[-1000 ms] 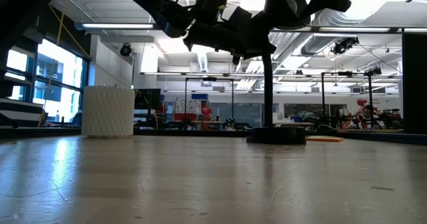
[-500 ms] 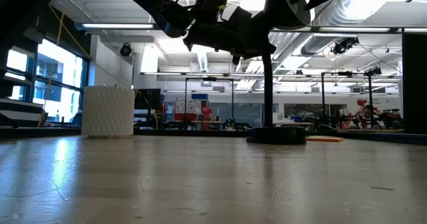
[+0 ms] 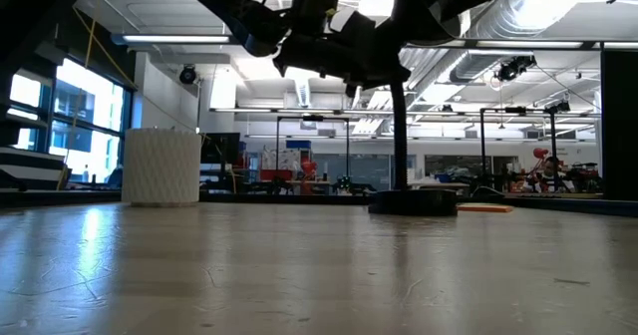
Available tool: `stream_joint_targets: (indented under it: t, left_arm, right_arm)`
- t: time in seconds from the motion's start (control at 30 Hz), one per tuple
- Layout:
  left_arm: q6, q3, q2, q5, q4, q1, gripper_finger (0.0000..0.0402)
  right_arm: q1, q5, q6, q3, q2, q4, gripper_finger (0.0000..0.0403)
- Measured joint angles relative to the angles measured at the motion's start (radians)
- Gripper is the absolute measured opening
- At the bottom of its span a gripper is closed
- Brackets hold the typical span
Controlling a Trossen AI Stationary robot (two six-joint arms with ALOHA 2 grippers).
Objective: Screw lightbulb
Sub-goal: Remove the light bulb from the desk lamp
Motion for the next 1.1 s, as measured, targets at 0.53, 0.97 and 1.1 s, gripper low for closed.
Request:
stream_joint_targets:
  t: [0.53, 0.97, 1.1]
  left_arm:
    - [-0.001, 0.000, 0.000, -0.003, 0.002, 0.001, 0.0052]
    - [-0.008, 0.000, 0.000, 0.007, 0.003, -0.001, 0.0052]
    - [-0.008, 0.000, 0.000, 0.007, 0.002, -0.001, 0.0052]
  right_arm:
    - [-0.043, 0.013, -1.145, 0.000, 0.001, 0.052, 0.0266]
    - [0.054, 0.277, -1.775, -0.002, 0.015, 0.005, 0.0265]
    - [0.108, 0.352, -1.377, -0.002, 0.021, -0.014, 0.0265]
